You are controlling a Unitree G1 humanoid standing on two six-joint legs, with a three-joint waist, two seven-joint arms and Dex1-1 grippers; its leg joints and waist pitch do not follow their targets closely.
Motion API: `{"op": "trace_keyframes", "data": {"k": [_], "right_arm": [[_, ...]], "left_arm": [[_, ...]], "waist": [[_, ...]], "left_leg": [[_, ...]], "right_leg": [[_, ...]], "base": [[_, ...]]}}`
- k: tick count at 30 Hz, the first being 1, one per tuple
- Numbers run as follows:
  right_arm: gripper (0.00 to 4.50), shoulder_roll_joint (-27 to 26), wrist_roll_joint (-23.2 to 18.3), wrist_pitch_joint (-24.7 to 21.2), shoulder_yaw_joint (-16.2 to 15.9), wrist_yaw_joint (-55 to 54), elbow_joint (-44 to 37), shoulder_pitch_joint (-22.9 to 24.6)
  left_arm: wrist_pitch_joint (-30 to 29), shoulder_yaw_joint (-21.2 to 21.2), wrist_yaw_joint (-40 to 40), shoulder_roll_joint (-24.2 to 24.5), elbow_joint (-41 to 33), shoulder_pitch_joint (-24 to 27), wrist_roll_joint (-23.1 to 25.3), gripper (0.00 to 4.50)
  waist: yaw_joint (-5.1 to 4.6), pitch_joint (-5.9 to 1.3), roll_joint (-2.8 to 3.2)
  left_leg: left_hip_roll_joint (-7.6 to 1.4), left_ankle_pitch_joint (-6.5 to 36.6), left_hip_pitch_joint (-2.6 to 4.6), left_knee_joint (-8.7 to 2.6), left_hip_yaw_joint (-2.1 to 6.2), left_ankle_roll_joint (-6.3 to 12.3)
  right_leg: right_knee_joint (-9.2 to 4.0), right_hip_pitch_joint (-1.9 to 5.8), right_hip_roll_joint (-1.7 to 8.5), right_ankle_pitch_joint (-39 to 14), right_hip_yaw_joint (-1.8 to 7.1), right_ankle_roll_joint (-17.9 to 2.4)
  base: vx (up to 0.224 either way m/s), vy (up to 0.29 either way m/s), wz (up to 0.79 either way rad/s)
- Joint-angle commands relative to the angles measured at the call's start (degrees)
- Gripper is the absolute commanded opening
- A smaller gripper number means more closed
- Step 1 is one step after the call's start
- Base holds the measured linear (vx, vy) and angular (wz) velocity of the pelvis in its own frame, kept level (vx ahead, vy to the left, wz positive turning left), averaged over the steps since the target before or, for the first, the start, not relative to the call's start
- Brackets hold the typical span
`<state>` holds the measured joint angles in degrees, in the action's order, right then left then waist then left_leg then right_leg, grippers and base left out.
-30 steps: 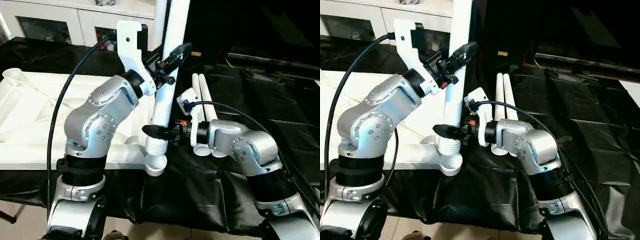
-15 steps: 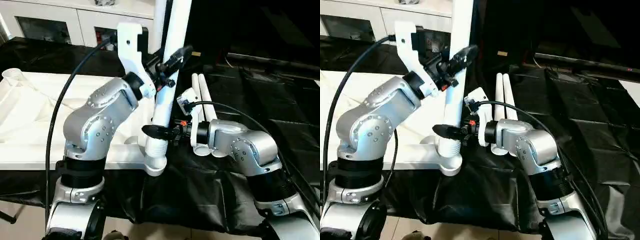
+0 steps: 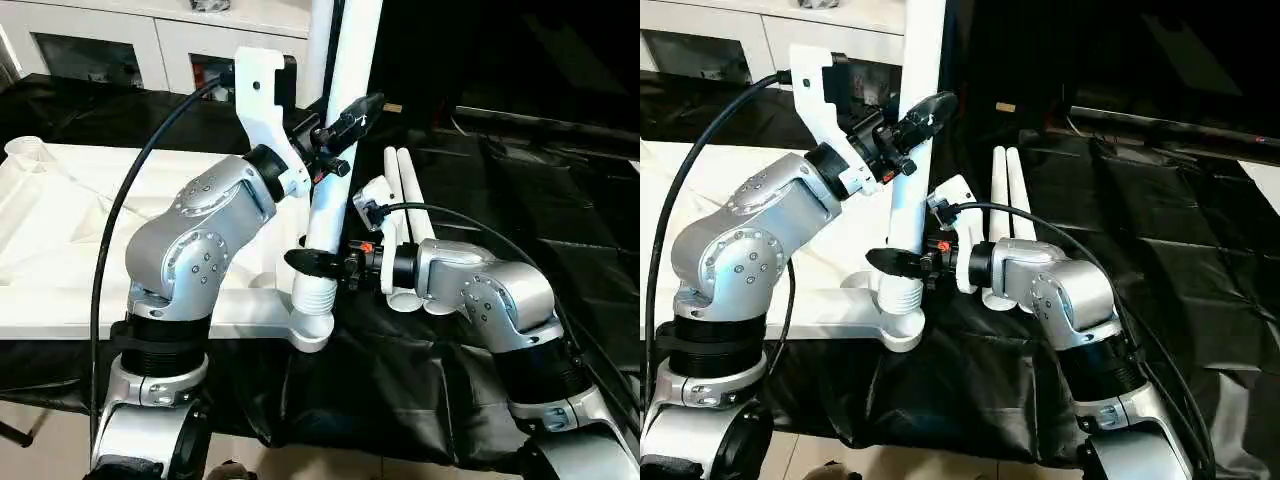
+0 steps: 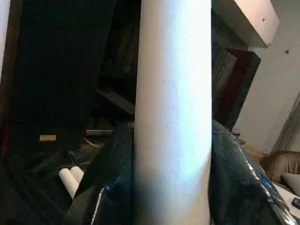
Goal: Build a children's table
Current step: Insert table leg to table base
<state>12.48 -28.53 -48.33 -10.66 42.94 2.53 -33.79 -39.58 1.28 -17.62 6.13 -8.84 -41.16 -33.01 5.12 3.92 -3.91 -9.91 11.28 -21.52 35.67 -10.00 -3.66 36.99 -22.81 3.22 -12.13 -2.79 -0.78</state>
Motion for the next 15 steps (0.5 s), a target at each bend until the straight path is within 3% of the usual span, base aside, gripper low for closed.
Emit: {"op": "trace_keyframes", "data": {"k": [1,15], "right_arm": [[1.89,0.4,0.7,0.8,-0.3,0.0,-0.3,-0.3],[1.89,0.2,0.7,0.9,-0.9,0.6,-1.0,0.2]], "left_arm": [[-0.6,-0.9,-0.9,-0.2,-0.9,-1.2,-0.4,1.74],[-0.2,-0.7,-1.7,-0.2,-0.2,-1.8,-0.3,1.73]], "waist": [[0.09,-4.03,0.75],[0.12,-4.06,0.93]], "left_leg": [[-3.17,6.0,0.77,-4.52,1.26,-2.22],[-3.21,6.0,0.82,-4.53,1.29,-2.32]], "right_leg": [[-4.50,3.22,4.88,-5.5,3.09,-10.1],[-4.41,3.25,4.91,-4.2,3.09,-10.7]], "base": [[0.000,0.000,0.00],[0.000,0.000,0.00]]}}
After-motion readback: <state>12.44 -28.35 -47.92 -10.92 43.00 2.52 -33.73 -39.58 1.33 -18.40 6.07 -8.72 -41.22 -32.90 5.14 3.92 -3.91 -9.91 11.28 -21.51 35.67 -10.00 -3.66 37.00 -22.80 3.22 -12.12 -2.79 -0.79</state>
